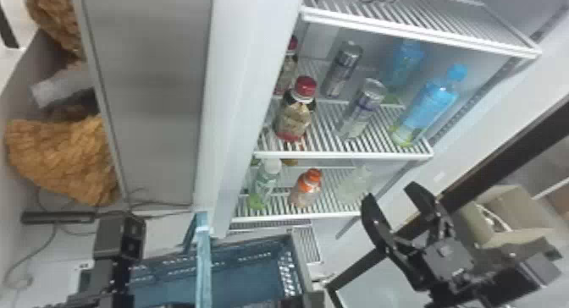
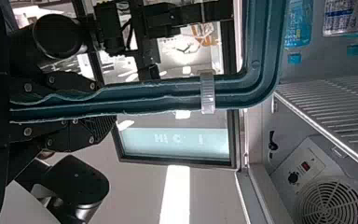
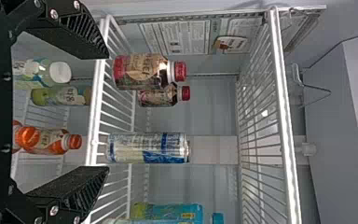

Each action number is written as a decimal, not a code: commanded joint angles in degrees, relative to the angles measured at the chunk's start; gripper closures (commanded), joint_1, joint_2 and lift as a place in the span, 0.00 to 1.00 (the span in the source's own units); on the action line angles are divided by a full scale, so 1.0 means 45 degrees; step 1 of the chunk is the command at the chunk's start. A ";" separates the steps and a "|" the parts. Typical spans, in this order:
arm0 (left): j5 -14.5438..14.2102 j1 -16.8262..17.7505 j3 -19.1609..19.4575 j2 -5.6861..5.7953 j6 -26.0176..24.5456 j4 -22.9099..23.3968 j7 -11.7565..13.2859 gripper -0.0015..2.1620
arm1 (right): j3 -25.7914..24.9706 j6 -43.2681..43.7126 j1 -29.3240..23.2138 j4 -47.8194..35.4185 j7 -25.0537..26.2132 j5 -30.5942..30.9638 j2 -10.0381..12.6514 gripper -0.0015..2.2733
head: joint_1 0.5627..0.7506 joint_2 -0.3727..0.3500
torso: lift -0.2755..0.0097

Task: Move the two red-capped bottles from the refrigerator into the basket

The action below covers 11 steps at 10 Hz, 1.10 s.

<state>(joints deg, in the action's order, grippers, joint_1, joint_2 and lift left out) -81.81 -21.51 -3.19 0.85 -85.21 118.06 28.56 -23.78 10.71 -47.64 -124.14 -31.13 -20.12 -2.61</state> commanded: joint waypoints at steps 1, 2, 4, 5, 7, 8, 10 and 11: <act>0.0000 0.0000 0.0024 0.0006 0.0000 -0.0001 0.0001 0.56 | 0.0028 -0.0036 0.0681 0.0258 0.0003 0.0308 0.0131 0.07 | 0.70 0.03 | 0.97; 0.0025 0.0000 -0.0001 0.0006 0.0000 -0.0001 0.0001 0.56 | 0.0054 -0.0286 0.1056 0.0289 0.0022 0.0537 0.0190 0.07 | 0.70 0.03 | 0.97; 0.0000 -0.0031 0.0024 0.0006 0.0000 -0.0001 0.0001 0.56 | 0.0282 -0.0661 0.1619 0.0414 0.0198 0.0765 0.0190 0.07 | 0.70 0.03 | 0.97; -0.0026 -0.0031 0.0024 0.0006 0.0000 -0.0001 0.0001 0.56 | 0.0409 -0.0911 0.1931 0.0477 0.0198 0.0892 0.0151 0.07 | 0.70 0.03 | 0.97; -0.0026 -0.0031 0.0050 0.0006 0.0000 -0.0001 0.0001 0.56 | 0.0815 -0.1348 0.2338 0.0696 0.0198 0.1070 0.0014 0.07 | 0.70 0.03 | 0.97; -0.0026 -0.0031 0.0050 0.0006 0.0000 -0.0001 0.0001 0.56 | 0.1044 -0.1442 0.2619 0.0852 0.0237 0.1121 -0.0044 0.07 | 0.70 0.03 | 0.97; -0.0026 -0.0062 0.0050 0.0025 0.0000 -0.0001 0.0001 0.56 | 0.1425 -0.1629 0.3150 0.1133 0.0335 0.1095 -0.0123 0.07 | 0.70 0.03 | 0.97; -0.0026 -0.0062 0.0075 0.0025 0.0000 -0.0001 0.0001 0.56 | 0.1628 -0.1786 0.3556 0.1321 0.0355 0.1121 -0.0181 0.07 | 0.70 0.03 | 0.97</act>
<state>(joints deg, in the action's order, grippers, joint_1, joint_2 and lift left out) -81.92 -21.79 -2.87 0.97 -85.21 118.05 28.56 -17.02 3.11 -32.65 -118.70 -29.51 -15.13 -3.30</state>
